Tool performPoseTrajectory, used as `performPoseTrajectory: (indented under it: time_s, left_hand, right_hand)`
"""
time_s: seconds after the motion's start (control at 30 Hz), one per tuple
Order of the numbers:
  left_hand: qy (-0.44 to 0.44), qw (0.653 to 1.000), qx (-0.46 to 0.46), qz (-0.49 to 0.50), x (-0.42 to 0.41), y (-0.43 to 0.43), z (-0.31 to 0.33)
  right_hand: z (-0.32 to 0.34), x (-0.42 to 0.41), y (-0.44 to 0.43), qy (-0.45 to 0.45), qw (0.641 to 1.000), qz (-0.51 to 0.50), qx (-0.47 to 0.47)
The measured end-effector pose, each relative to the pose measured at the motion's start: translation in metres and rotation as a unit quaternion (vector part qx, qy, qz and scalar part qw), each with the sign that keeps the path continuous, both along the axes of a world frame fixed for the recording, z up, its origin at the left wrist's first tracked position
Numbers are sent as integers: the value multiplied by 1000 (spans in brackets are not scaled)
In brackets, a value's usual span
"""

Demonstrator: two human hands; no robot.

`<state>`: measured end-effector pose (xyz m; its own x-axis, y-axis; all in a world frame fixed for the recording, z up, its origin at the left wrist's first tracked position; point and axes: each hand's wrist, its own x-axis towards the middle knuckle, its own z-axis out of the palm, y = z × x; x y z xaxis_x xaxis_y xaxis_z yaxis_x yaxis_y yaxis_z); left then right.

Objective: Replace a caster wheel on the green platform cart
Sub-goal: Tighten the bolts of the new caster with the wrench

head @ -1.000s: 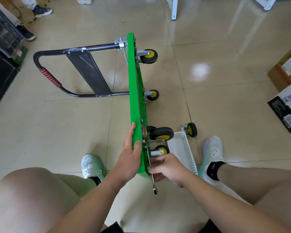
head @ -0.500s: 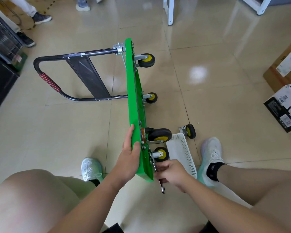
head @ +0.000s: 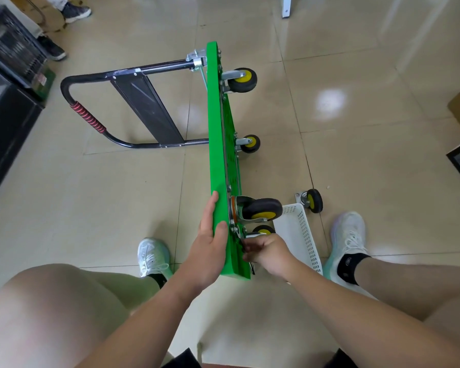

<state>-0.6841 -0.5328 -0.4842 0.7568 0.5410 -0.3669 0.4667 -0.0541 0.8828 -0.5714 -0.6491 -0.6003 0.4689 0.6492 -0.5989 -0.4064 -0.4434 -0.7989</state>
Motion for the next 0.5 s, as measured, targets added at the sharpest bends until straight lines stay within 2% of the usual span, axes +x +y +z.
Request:
performPoseTrajectory:
  time_s: [0.33, 0.5]
  left_hand:
    - [-5, 1000, 13, -3, 1, 0, 1]
    - [-16, 1000, 23, -6, -1, 0, 1]
  right_hand:
    - [30, -10, -15, -22, 999, 49, -8]
    - [66, -18, -12, 52, 998, 28, -14]
